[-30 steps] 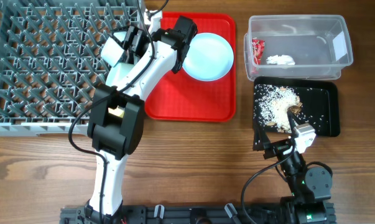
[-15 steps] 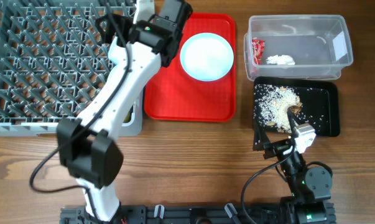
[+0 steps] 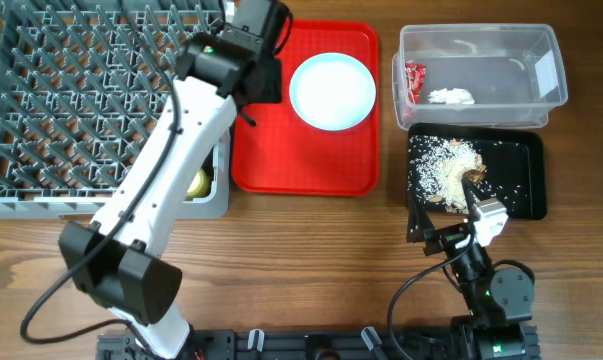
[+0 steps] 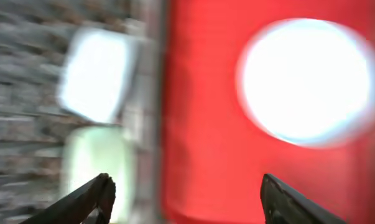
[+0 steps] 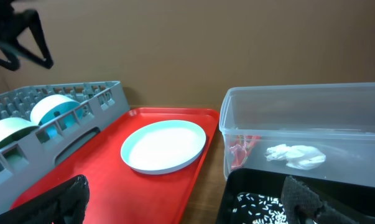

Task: Sort waste into correct bins and load items into the dishwasher rack
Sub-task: 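Open the left gripper and move it back over the red tray, then lower the left gripper onto the white plate rim and grasp it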

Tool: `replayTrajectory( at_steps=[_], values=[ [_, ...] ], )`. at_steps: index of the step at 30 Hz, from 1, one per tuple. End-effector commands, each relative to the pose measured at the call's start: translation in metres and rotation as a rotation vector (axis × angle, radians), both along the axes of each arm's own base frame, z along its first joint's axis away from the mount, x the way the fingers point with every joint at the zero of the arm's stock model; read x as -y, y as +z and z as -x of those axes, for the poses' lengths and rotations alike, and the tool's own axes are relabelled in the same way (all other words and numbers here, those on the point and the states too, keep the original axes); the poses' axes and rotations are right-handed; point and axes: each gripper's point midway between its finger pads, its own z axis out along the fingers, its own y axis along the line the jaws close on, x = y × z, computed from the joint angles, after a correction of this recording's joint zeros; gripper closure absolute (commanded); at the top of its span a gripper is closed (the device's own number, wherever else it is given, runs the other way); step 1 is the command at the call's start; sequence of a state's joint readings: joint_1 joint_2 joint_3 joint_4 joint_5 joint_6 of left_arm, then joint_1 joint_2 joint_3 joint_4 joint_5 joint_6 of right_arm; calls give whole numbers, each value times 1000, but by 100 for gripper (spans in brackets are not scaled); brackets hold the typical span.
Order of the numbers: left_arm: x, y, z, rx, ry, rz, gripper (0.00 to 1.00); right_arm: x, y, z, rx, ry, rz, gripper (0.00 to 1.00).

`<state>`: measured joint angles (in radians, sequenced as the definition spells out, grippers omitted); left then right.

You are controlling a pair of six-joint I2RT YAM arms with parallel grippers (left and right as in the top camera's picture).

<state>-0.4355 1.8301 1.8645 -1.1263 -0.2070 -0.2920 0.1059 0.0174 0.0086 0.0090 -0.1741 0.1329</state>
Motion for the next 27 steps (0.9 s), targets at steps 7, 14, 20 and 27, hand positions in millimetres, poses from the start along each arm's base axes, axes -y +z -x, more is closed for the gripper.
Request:
replayTrajectory(
  at_steps=[7, 14, 20, 27],
  values=[
    [61, -36, 14, -164, 34, 238, 27, 4, 1, -1, 12, -23, 8, 0],
    [62, -104, -18, -188, 110, 152, 37, 4, 1, -1, 11, -23, 8, 0],
    [88, -135, -19, -203, -33, 104, 38, 4, 1, -1, 12, -23, 8, 0],
    [160, -138, 6, -125, -457, -9, 33, 4, 1, -1, 12, -23, 8, 0]
  ],
)
